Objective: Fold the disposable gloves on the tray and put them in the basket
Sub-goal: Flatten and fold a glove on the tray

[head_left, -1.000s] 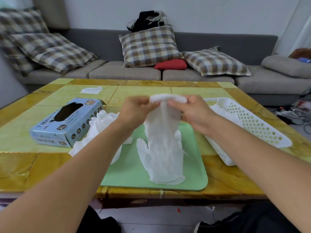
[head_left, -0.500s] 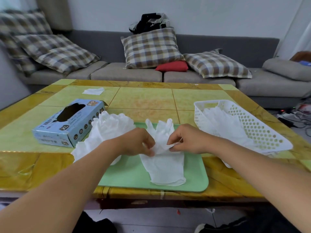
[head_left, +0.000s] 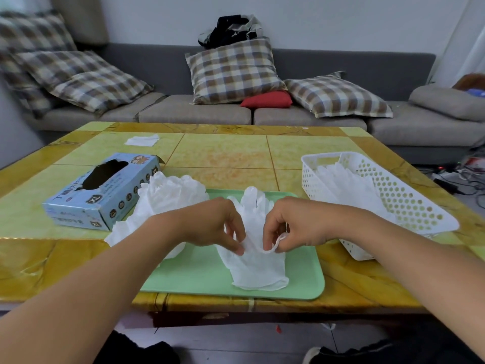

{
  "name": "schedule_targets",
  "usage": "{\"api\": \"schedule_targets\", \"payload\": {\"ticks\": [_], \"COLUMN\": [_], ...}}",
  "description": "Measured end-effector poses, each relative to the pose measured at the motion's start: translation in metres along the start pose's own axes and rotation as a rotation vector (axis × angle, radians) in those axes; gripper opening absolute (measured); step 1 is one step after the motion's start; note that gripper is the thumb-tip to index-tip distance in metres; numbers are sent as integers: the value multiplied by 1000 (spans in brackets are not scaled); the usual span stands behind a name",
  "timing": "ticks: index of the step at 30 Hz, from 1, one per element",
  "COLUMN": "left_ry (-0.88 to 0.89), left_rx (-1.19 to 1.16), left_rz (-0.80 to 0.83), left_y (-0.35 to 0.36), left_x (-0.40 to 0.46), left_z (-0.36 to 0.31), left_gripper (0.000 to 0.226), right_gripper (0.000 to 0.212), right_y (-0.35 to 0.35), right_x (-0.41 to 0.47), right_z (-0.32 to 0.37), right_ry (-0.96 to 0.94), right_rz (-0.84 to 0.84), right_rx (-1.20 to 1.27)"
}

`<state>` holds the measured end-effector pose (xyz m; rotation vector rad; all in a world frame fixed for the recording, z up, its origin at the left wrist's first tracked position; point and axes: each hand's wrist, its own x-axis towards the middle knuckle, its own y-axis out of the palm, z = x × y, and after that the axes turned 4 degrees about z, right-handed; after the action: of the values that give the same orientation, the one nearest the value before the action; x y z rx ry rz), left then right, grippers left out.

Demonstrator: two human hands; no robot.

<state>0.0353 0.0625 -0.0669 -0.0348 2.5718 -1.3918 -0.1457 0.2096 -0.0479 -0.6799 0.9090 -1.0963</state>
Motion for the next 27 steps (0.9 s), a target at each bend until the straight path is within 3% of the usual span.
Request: {"api": "schedule_targets", "payload": {"ticks": [5,11,19,22,27], "left_ry": [-40,-59,-109,-60,-62], "left_rx": [42,30,75,143,184], "left_rz": [149,248,201,231,258], "left_y": [8,7,12,24,28], "left_x": [-4,-7,-3,3,3], "left_z": [-3,-7,-14,-19,-19], "left_gripper": [8,15,49,40,31], "right_gripper": [18,16,23,32,29], "right_y": [14,11,11,8,18], "right_x": [7,8,2,-1,2], "right_z": [-2,3,4,2,1], "right_ry": [43,52,77,75,88], "right_rz": [184,244,307,290,274], "right_rx": [-23,8,76,88,13]}}
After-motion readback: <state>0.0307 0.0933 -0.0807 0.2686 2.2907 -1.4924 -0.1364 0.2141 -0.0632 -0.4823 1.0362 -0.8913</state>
